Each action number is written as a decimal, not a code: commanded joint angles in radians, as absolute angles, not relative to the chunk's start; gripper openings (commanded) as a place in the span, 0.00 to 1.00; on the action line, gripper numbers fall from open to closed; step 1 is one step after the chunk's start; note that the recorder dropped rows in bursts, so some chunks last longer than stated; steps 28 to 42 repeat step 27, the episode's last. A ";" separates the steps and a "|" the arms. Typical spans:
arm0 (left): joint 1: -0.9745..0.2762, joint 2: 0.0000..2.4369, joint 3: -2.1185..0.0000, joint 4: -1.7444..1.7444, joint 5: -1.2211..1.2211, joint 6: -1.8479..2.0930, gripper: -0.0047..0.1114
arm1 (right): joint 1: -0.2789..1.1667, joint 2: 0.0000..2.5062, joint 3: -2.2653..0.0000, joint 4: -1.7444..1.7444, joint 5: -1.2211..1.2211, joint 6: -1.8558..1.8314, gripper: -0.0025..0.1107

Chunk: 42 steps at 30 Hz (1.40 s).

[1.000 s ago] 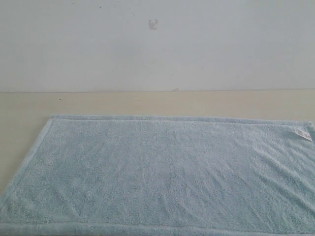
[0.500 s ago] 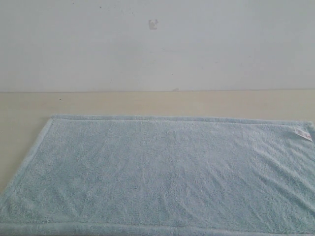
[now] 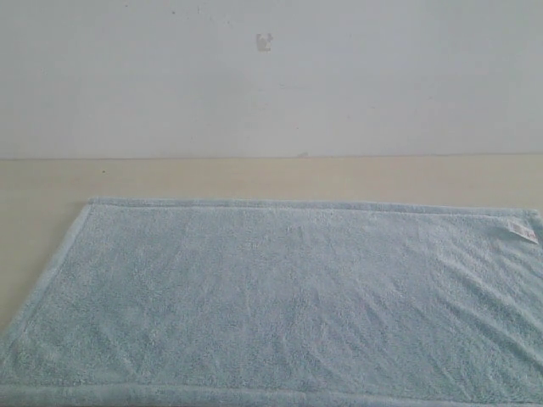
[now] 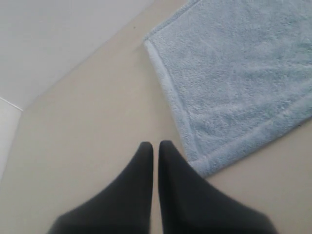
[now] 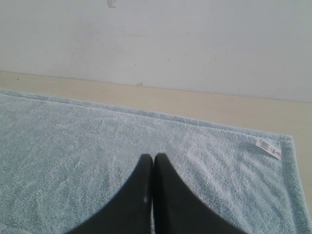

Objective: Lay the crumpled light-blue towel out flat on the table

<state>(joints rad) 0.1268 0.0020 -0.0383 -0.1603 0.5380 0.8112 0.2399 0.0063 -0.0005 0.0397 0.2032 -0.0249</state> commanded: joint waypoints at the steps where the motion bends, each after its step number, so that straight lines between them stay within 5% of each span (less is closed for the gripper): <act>1: 0.119 0.000 -0.018 -0.196 0.536 0.683 0.08 | 0.239 0.000 0.000 0.038 0.202 -0.031 0.02; 6: 0.119 0.000 0.000 -0.275 0.290 0.303 0.08 | 0.239 0.000 0.000 0.038 0.202 -0.031 0.02; 42: 0.119 0.000 0.000 -0.270 0.292 0.303 0.08 | 0.239 0.000 0.000 0.038 0.202 -0.031 0.02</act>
